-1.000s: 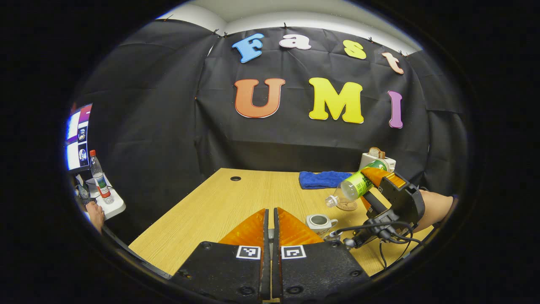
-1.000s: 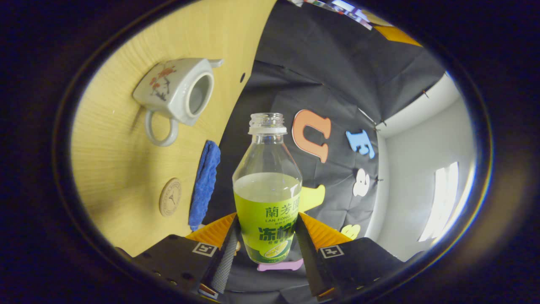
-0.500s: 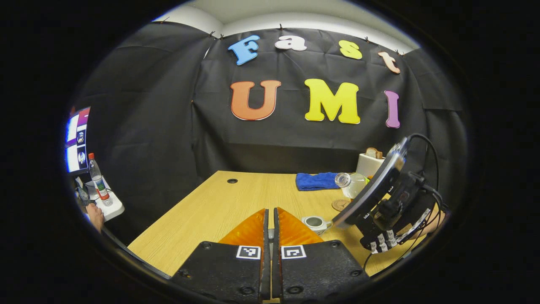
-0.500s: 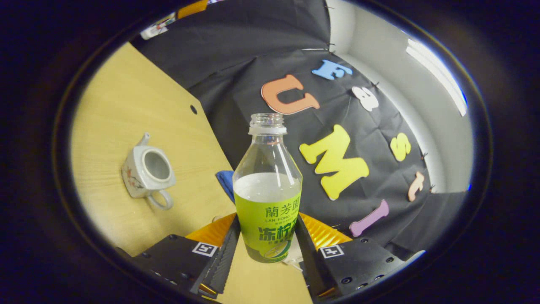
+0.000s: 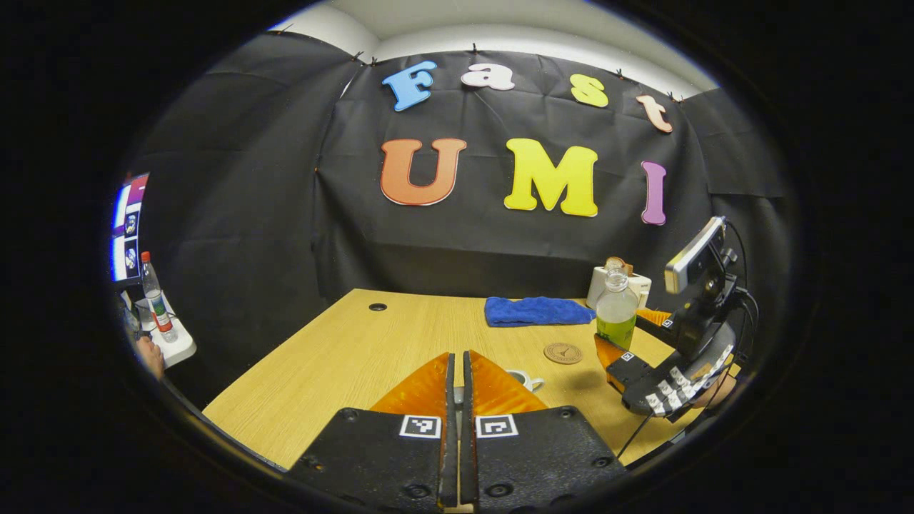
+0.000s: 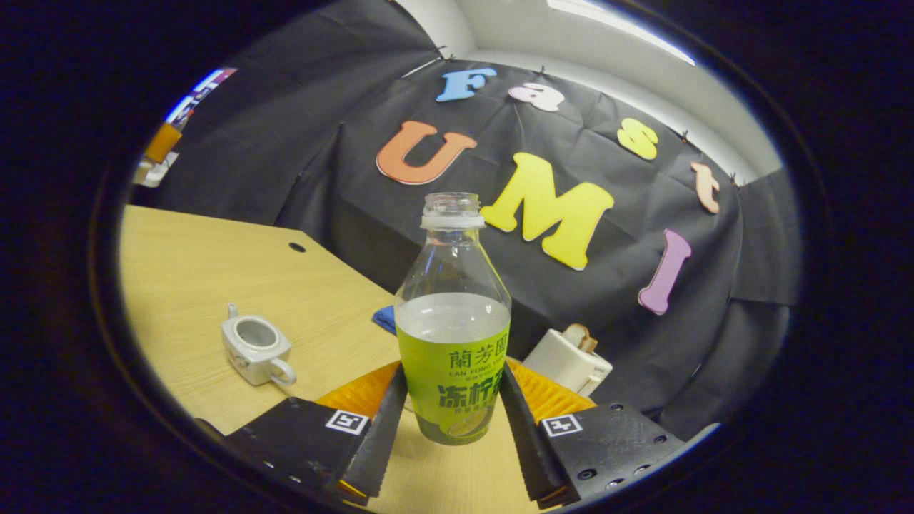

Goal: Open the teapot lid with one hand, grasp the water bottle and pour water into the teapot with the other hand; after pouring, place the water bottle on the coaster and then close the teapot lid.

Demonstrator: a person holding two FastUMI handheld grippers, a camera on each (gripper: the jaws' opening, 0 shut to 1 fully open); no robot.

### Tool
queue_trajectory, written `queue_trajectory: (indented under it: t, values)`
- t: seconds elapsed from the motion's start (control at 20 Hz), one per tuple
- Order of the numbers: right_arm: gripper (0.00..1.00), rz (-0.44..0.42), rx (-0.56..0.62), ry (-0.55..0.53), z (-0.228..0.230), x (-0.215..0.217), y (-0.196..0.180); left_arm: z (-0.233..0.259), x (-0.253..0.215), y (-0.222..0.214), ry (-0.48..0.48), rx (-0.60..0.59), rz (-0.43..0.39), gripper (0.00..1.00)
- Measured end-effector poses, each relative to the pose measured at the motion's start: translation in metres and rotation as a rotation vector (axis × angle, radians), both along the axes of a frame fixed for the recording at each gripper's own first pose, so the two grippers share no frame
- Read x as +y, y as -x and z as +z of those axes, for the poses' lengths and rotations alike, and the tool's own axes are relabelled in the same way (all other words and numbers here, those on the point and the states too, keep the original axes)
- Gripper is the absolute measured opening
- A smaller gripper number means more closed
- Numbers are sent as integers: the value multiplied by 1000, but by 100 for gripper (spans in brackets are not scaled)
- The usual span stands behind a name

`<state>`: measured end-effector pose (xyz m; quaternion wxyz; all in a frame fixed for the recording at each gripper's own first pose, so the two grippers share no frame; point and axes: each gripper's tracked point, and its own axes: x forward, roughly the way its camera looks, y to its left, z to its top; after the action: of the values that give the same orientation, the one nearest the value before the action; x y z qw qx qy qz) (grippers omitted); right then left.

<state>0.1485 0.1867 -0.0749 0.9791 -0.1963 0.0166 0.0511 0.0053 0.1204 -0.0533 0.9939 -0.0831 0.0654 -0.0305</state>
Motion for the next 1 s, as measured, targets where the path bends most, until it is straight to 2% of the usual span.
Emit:
queue_trajectory:
  t: [0.15, 0.2, 0.35, 0.75, 1.0]
  values:
    - [75, 7, 88, -157, 3, -6, -16, -1, 1, -1, 1, 1, 3, 4]
    - [72, 1, 111, -206, 3, -10, -20, -2, 1, -1, -1, 3, 1, 4]
    - [75, -34, 127, -334, 14, -20, -42, -1, 6, 1, -28, 5, 23, 4]
    - [72, -1, 195, -379, -2, 11, -110, -2, 6, -1, -55, 2, 26, 4]
    - [75, -2, 201, -362, -21, 22, -134, -17, 16, -8, -47, 42, 47, 4]
